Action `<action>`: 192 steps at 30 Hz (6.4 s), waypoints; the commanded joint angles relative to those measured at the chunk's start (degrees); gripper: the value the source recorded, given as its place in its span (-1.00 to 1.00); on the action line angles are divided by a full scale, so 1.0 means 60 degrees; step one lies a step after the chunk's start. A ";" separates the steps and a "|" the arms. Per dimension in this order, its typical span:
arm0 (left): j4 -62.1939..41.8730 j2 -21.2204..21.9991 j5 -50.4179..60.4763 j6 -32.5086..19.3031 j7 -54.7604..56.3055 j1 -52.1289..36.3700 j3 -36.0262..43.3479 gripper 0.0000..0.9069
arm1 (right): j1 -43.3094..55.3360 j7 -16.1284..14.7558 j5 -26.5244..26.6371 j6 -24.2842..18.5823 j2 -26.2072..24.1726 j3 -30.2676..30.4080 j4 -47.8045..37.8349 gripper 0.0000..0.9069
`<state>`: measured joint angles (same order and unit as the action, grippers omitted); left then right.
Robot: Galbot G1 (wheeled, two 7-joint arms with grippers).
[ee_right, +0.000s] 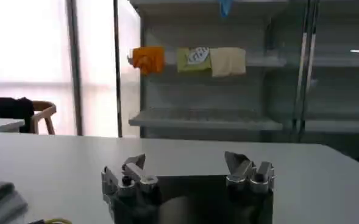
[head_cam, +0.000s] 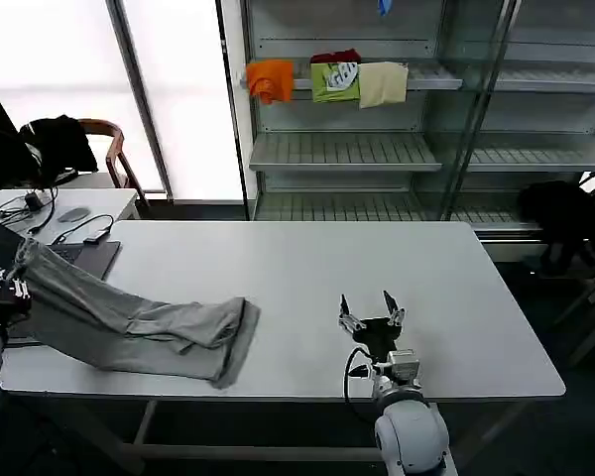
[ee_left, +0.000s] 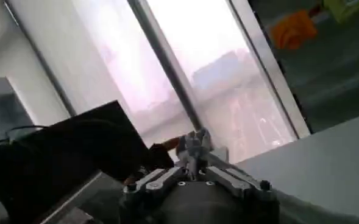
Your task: Fold and organize the clothes.
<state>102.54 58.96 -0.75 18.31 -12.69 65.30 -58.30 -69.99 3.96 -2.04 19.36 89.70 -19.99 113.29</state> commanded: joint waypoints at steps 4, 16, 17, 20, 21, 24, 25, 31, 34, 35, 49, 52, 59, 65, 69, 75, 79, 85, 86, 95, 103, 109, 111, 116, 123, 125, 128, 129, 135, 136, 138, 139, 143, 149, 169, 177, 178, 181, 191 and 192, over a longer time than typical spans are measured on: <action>0.1946 0.2213 0.1165 -0.1090 -0.0034 0.0864 0.1895 -0.98 | -0.0217 0.0008 0.0003 0.0012 -0.0032 -0.0053 0.0047 1.00; 0.2632 0.3346 0.3530 -0.1109 0.0618 0.1208 0.4829 -0.98 | -0.0612 0.0129 0.0111 0.0071 -0.0093 -0.0313 0.0570 1.00; 0.2598 0.3358 0.3617 -0.1066 0.0586 0.1211 0.4920 -0.98 | -0.0614 0.0172 0.0117 0.0114 -0.0078 -0.0346 0.0589 1.00; 0.2410 0.3407 0.3655 -0.0949 0.0529 0.1269 0.5114 -0.98 | -0.0611 0.0337 0.0243 0.0229 -0.0062 -0.0395 0.0625 1.00; 0.2333 0.3414 0.3654 -0.0938 0.0512 0.1301 0.5151 -0.98 | -0.0619 0.0352 0.0240 0.0236 -0.0065 -0.0403 0.0622 1.00; 0.2187 0.3463 0.3632 -0.0902 0.0491 0.1396 0.5225 -0.98 | -0.0648 0.0370 0.0233 0.0267 -0.0084 -0.0414 0.0612 1.00; 0.2145 0.3477 0.3633 -0.0899 0.0486 0.1417 0.5245 -0.98 | -0.0648 0.0385 0.0229 0.0278 -0.0088 -0.0410 0.0604 1.00; 0.2125 0.3524 0.3487 -0.0925 0.0387 0.1627 0.5353 -0.98 | -0.0477 0.0545 0.0228 0.0432 -0.0172 -0.0399 0.0453 1.00; 0.1974 0.3549 0.3564 -0.0974 0.0328 0.1698 0.5370 -0.96 | -0.0383 0.0564 0.0249 0.0477 -0.0197 -0.0394 0.0385 1.00; 0.1927 0.3574 0.3587 -0.0979 0.0346 0.1731 0.5399 -0.93 | -0.0372 0.0568 0.0284 0.0487 -0.0186 -0.0387 0.0365 1.00; 0.1140 0.4077 0.3648 -0.0799 0.0461 0.1894 0.6025 1.00 | -0.0370 0.0508 0.0279 0.0522 -0.0158 -0.0282 0.0273 1.00; 0.1046 0.4115 0.3650 -0.0798 0.0461 0.1904 0.6073 1.00 | -0.0430 0.0497 0.0271 0.0506 -0.0176 -0.0329 0.0292 1.00; 0.1133 0.4259 0.2862 -0.0959 0.0487 0.1939 0.6104 1.00 | -0.0553 0.0448 0.0249 0.0486 -0.0185 -0.0354 0.0365 1.00; 0.3139 0.3634 -0.2752 0.0325 0.0518 0.1707 0.4561 1.00 | -0.0541 0.0393 0.0293 0.0602 -0.0212 -0.0375 0.0560 1.00; 0.3047 0.2505 -0.5241 0.1352 0.0845 0.1238 0.1818 1.00 | -0.0582 0.0370 0.0324 0.0612 -0.0259 -0.0450 0.0624 1.00; 0.0886 0.0726 -0.5513 0.1491 0.0624 0.1347 0.0364 1.00 | -0.0634 0.0351 0.0350 0.0593 -0.0274 -0.0494 0.0533 1.00; 0.0320 0.0537 -0.5540 0.1438 0.0625 0.1366 0.0595 1.00 | -0.0568 0.0380 0.0294 0.0600 -0.0188 -0.0396 0.0391 1.00; 0.0153 0.1050 -0.5197 0.1503 0.0584 0.1162 0.1112 1.00 | -0.0575 0.0384 0.0213 0.0652 -0.0160 -0.0340 0.0443 1.00; 0.0098 0.1115 -0.5113 0.1500 0.0529 0.1129 0.1198 1.00 | -0.0592 0.0384 0.0214 0.0661 -0.0184 -0.0361 0.0467 1.00; -0.0473 0.1396 -0.4257 0.1369 0.0388 0.1057 0.1605 1.00 | -0.0721 0.0386 0.0206 0.0651 -0.0200 -0.0420 0.0521 1.00; -0.0784 0.1534 -0.4003 0.1204 0.0332 0.0999 0.1801 1.00 | -0.0710 0.0409 0.0134 0.0632 -0.0148 -0.0339 0.0397 1.00; -0.0710 0.1663 -0.3802 0.1230 0.0198 0.1042 0.1965 -0.47 | -0.0691 0.0408 0.0157 0.0636 -0.0170 -0.0385 0.0488 1.00; -0.0715 0.1720 -0.3772 0.1250 0.0130 0.1030 0.1975 -0.80 | -0.0682 0.0425 0.0183 0.0631 -0.0180 -0.0437 0.0479 1.00; -0.0704 0.1758 -0.4163 0.1414 0.0041 0.0995 0.1970 -0.93 | -0.0744 0.0402 0.0226 0.0592 -0.0246 -0.0529 0.0462 1.00; -0.0691 0.1690 -0.4506 0.1386 -0.0065 0.1027 0.1963 -0.96 | -0.0751 0.0430 0.0232 0.0574 -0.0226 -0.0538 0.0477 1.00; -0.0613 0.1650 -0.4490 0.1312 -0.0020 0.1056 0.1964 -0.98 | -0.0772 0.0428 0.0258 0.0584 -0.0221 -0.0528 0.0534 1.00; -0.0469 0.1611 -0.4485 0.1133 -0.0011 0.1077 0.1907 -0.98 | -0.0783 0.0448 0.0305 0.0605 -0.0222 -0.0547 0.0602 1.00; -0.0403 0.1587 -0.4456 0.1117 -0.0015 0.1095 0.1892 -0.98 | -0.0789 0.0464 0.0304 0.0619 -0.0223 -0.0550 0.0620 1.00; -0.0317 0.0820 -0.3261 0.0397 -0.0520 0.0871 0.1265 -0.98 | -0.0943 0.0406 0.0488 0.0530 -0.0329 -0.0673 0.0658 1.00; -0.0320 0.0606 -0.2992 0.0346 -0.0582 0.0735 0.1182 -0.98 | -0.0955 0.0410 0.0519 0.0486 -0.0360 -0.0698 0.0570 1.00; -0.0214 0.0004 -0.2828 0.0331 -0.0586 0.0552 0.0852 -0.98 | -0.0958 0.0417 0.0562 0.0436 -0.0389 -0.0721 0.0542 1.00; -0.0170 -0.0240 -0.2594 0.0344 -0.0592 0.0438 0.0717 -0.98 | -0.0954 0.0424 0.0628 0.0420 -0.0421 -0.0732 0.0526 1.00; -0.0302 -0.1334 -0.2029 0.0509 -0.0717 -0.0105 0.0252 -0.98 | -0.0921 0.0406 0.0726 0.0349 -0.0443 -0.0698 0.0437 1.00; -0.0590 -0.2716 -0.0607 0.0461 -0.1079 -0.0561 0.0157 -0.98 | -0.0879 0.0381 0.0900 0.0221 -0.0490 -0.0639 0.0243 1.00; 0.1872 0.1639 0.1147 0.1473 -0.0811 0.0449 0.3900 -0.96 | -0.0789 0.0503 0.1569 -0.0394 -0.1205 -0.0769 -0.1055 1.00; 0.1440 0.2802 -0.1202 0.2458 0.0989 -0.0744 0.6234 -0.96 | -0.0841 0.0495 0.1812 -0.0226 -0.1530 -0.1156 -0.0703 1.00; 0.1388 0.2803 -0.1349 0.2455 0.1008 -0.0837 0.6325 -0.93 | -0.0848 0.0485 0.1826 -0.0215 -0.1552 -0.1178 -0.0664 1.00; 0.0867 0.2926 -0.1617 0.2429 0.1079 -0.1293 0.6736 -0.91 | -0.0815 0.0459 0.1812 -0.0203 -0.1612 -0.1225 -0.0695 1.00; -0.0761 0.3623 -0.1855 0.1821 0.1406 -0.2659 0.8219 -0.64 | -0.0034 0.0024 0.1899 0.0633 -0.1396 -0.1099 0.0378 1.00; -0.0914 0.3745 -0.1815 0.1767 0.1420 -0.2788 0.8408 -0.64 | 0.0089 -0.0058 0.1962 0.0762 -0.1331 -0.1043 0.0450 1.00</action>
<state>104.90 74.65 -8.28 29.95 -7.49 56.64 -20.43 -73.06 5.87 8.52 20.13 81.37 -26.75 111.10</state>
